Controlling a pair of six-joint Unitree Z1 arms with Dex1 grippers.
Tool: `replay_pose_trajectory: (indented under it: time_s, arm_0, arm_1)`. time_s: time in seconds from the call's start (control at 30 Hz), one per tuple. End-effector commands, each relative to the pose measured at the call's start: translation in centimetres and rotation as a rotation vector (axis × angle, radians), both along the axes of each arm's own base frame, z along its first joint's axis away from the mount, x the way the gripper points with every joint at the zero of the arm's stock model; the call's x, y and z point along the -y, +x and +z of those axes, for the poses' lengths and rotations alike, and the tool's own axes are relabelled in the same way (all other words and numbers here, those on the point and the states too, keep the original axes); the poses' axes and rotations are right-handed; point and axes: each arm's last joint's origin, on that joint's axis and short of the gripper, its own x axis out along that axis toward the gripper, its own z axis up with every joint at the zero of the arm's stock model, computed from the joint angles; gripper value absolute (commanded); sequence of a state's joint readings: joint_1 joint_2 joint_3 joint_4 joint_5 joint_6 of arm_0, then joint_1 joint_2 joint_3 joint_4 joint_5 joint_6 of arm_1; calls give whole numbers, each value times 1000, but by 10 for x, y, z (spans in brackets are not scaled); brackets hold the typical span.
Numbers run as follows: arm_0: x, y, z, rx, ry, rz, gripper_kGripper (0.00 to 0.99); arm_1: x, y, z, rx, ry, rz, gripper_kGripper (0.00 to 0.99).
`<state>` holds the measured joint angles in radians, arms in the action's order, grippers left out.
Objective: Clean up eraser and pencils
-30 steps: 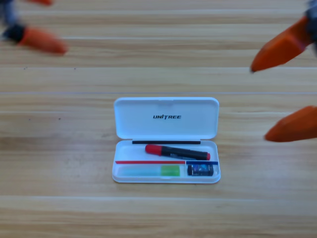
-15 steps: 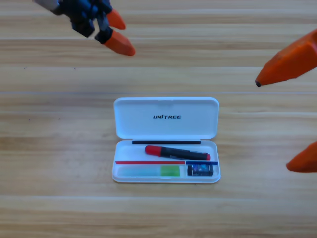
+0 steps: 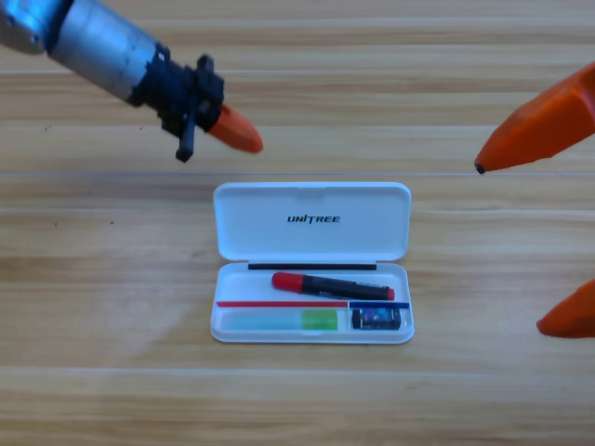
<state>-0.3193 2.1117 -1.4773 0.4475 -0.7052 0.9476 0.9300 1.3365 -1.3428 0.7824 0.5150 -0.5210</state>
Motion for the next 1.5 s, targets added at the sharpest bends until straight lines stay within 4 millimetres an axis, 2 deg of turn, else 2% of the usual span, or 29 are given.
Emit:
replay_pose_trajectory:
  time_s: [0.03, 0.3, 0.47, 0.6, 0.83, 1.27, 1.5]
  arm_0:
    - [-5, 23, -44, -116, 35, 39, 0]
    - [-1, 36, -73, -196, 51, 27, 0]
    - [7, 50, -95, -307, 24, -40, 0]
    - [12, 47, -98, -336, 12, -66, 0]
    - [21, 39, -85, -359, 8, -100, 0]
    - [32, 6, -31, -333, -6, -168, 0]
    - [36, -6, -22, -335, -2, -186, 0]
  arm_1:
    - [-9, 14, -20, -49, -50, -25, 930]
    - [-14, 18, -24, -64, -59, -21, 930]
    - [-14, 18, -24, -65, -60, -21, 930]
    - [-15, 18, -25, -67, -63, -21, 930]
    - [-15, 18, -24, -66, -61, -21, 930]
    - [-16, 19, -25, -69, -61, -22, 930]
    - [-17, 20, -26, -73, -63, -24, 930]
